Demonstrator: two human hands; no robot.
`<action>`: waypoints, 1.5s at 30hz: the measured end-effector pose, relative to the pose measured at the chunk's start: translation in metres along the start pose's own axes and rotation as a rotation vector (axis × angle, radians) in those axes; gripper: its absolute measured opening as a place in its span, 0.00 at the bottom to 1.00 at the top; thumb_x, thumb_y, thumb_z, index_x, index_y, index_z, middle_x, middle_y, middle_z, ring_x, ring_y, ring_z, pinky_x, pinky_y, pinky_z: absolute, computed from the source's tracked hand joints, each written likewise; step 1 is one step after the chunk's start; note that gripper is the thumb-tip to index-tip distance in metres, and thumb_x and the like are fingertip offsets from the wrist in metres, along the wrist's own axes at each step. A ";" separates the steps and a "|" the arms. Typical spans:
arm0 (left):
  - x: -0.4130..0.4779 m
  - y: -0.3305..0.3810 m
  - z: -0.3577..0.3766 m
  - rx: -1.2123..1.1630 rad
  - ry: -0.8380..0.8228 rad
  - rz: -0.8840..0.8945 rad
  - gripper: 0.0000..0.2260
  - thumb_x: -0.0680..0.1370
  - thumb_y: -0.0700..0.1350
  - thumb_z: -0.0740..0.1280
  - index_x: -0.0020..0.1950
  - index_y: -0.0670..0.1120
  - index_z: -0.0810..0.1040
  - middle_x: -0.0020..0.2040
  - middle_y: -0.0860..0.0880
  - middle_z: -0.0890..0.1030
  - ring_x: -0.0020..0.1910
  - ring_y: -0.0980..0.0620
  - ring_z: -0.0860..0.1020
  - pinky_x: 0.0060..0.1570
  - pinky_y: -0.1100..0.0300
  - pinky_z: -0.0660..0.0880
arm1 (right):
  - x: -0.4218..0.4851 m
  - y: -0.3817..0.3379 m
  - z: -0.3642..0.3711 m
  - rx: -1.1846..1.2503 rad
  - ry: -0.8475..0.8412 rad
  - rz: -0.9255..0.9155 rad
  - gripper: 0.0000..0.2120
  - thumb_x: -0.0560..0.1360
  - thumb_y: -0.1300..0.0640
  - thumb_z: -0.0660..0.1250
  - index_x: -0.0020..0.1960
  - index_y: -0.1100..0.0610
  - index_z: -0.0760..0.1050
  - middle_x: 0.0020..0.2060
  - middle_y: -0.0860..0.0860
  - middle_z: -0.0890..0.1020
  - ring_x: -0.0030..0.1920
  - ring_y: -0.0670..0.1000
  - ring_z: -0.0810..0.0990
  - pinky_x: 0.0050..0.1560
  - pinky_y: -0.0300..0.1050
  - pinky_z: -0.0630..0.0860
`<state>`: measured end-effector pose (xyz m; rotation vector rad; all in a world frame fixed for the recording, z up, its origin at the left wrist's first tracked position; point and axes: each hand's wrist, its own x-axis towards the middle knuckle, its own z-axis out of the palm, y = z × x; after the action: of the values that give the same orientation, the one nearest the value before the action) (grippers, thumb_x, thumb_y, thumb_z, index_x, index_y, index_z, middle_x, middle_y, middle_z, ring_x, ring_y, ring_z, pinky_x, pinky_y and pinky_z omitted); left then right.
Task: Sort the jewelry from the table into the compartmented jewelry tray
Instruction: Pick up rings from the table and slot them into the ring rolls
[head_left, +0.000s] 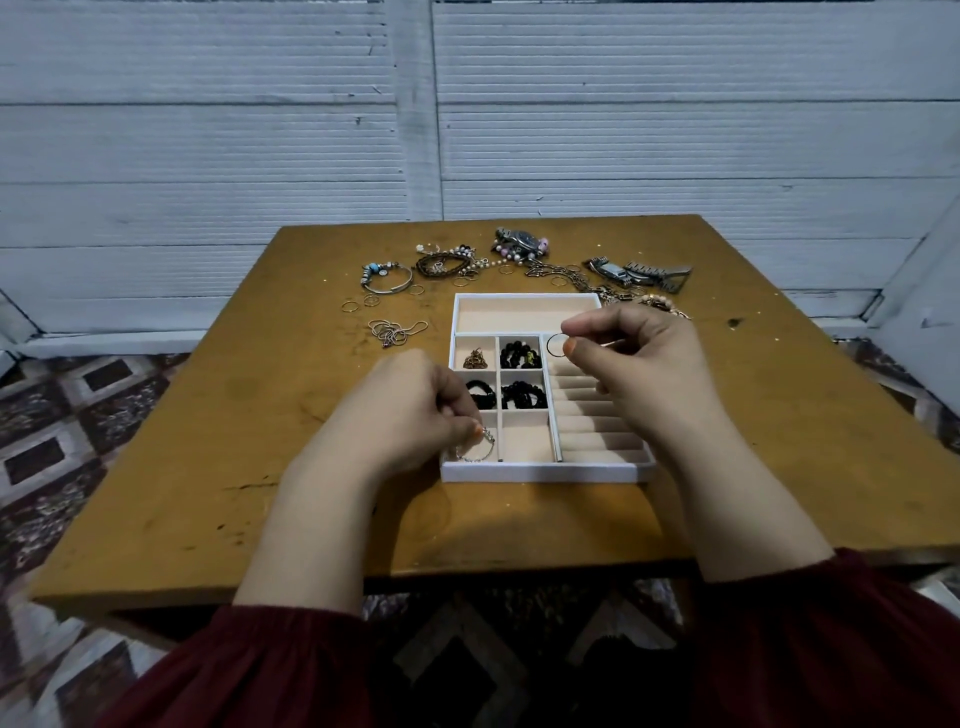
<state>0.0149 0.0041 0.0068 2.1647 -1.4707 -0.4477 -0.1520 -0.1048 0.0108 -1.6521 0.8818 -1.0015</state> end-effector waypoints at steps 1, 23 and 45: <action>0.001 0.000 0.000 -0.004 -0.007 -0.002 0.02 0.68 0.45 0.76 0.38 0.52 0.85 0.35 0.52 0.82 0.36 0.56 0.78 0.38 0.60 0.75 | 0.000 0.000 0.001 0.003 0.000 0.001 0.09 0.71 0.66 0.71 0.41 0.52 0.81 0.33 0.46 0.81 0.28 0.41 0.72 0.30 0.33 0.72; 0.006 -0.010 0.001 -0.347 0.183 0.033 0.07 0.73 0.51 0.72 0.37 0.51 0.83 0.34 0.52 0.81 0.34 0.54 0.76 0.33 0.56 0.73 | -0.001 0.002 0.000 0.003 -0.017 0.008 0.09 0.71 0.66 0.71 0.42 0.52 0.81 0.35 0.46 0.81 0.28 0.41 0.72 0.31 0.33 0.72; 0.070 -0.014 0.023 -0.454 0.528 0.092 0.26 0.74 0.67 0.49 0.55 0.52 0.79 0.51 0.50 0.80 0.53 0.50 0.78 0.53 0.45 0.75 | 0.048 0.029 0.005 -0.517 0.041 -0.058 0.05 0.71 0.57 0.72 0.42 0.47 0.80 0.36 0.42 0.82 0.38 0.45 0.81 0.44 0.47 0.78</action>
<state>0.0398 -0.0615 -0.0205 1.6761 -1.0463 -0.1366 -0.1305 -0.1537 -0.0084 -2.1018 1.1965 -0.8936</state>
